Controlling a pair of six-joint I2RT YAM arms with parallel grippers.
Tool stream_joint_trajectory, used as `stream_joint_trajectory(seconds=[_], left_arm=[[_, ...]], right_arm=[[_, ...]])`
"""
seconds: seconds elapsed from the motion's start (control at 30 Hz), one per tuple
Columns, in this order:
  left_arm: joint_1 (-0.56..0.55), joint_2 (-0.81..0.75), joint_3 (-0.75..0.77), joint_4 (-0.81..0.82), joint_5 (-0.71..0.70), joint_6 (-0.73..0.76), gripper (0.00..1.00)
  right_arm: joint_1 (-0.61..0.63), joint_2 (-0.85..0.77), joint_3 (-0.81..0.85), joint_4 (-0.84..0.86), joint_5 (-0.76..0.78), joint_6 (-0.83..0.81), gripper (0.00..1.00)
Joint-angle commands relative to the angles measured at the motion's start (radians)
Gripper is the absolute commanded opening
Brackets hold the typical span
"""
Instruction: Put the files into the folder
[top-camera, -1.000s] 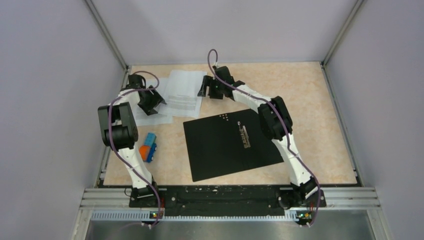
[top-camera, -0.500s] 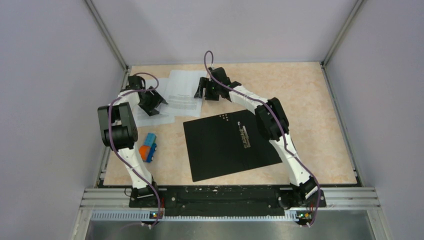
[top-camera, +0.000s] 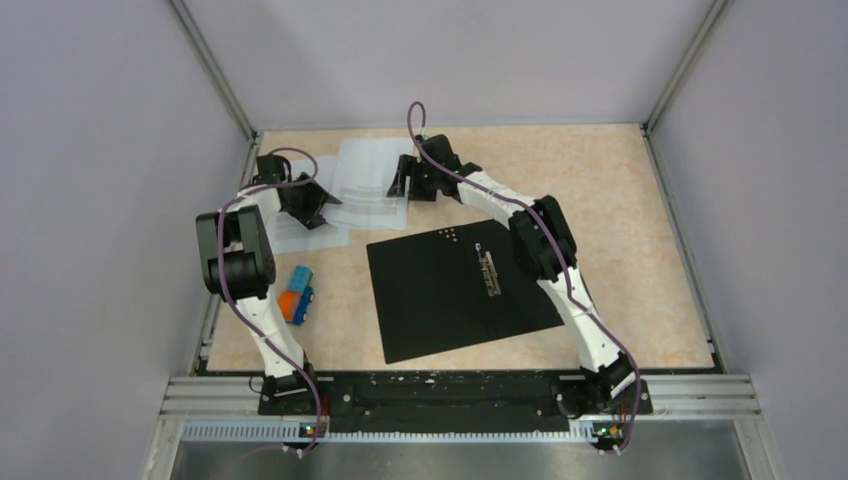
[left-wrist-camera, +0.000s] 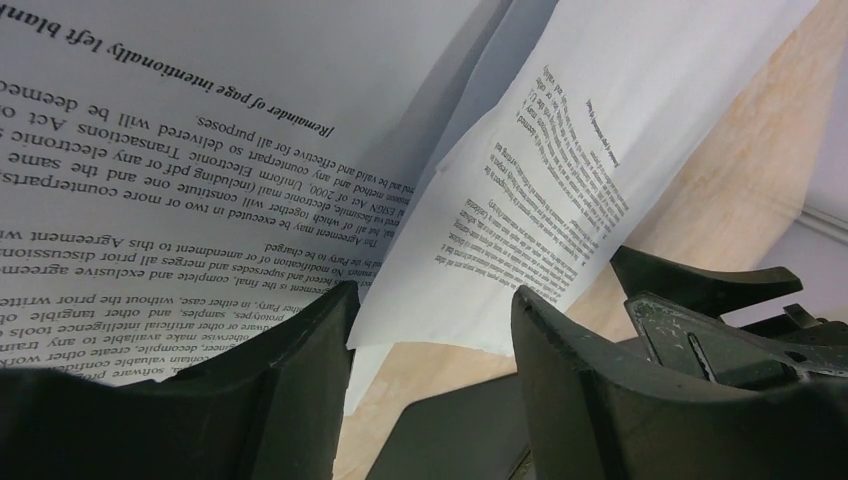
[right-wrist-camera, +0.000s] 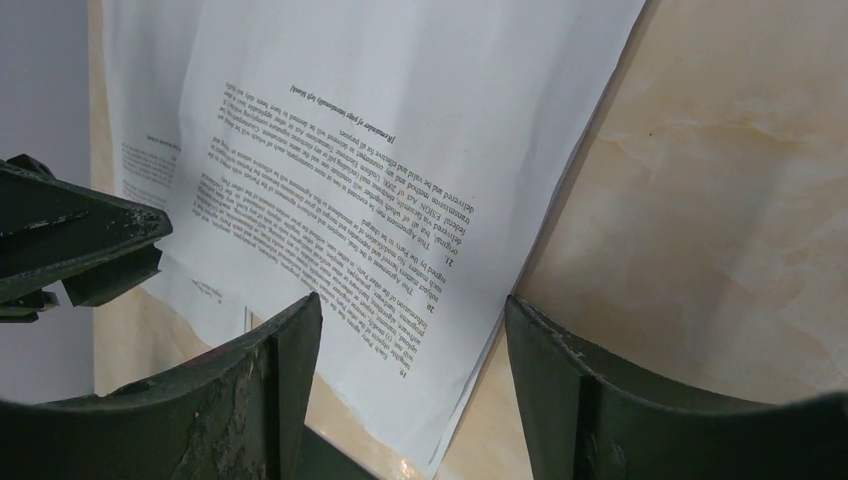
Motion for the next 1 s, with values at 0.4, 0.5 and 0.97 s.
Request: stream_joint_trajectory(seconds=[0.4,0.5,0.97], left_arm=[[0.006,-0.079,-0.071,0.158,-0.031,-0.101,0.57],[0.004,-0.061,-0.079,0.174,-0.041,-0.070,0.59],[0.004,-0.029,-0.116,0.300,0.003,-0.111,0.45]], right_arm=[[0.017,0.053,0.042,-0.035,-0.020,-0.003,0.64],[0.018,0.053,0.047,-0.038,-0.024,-0.003,0.63],[0.017,0.071,0.071,-0.054,-0.033,-0.006,0.60]])
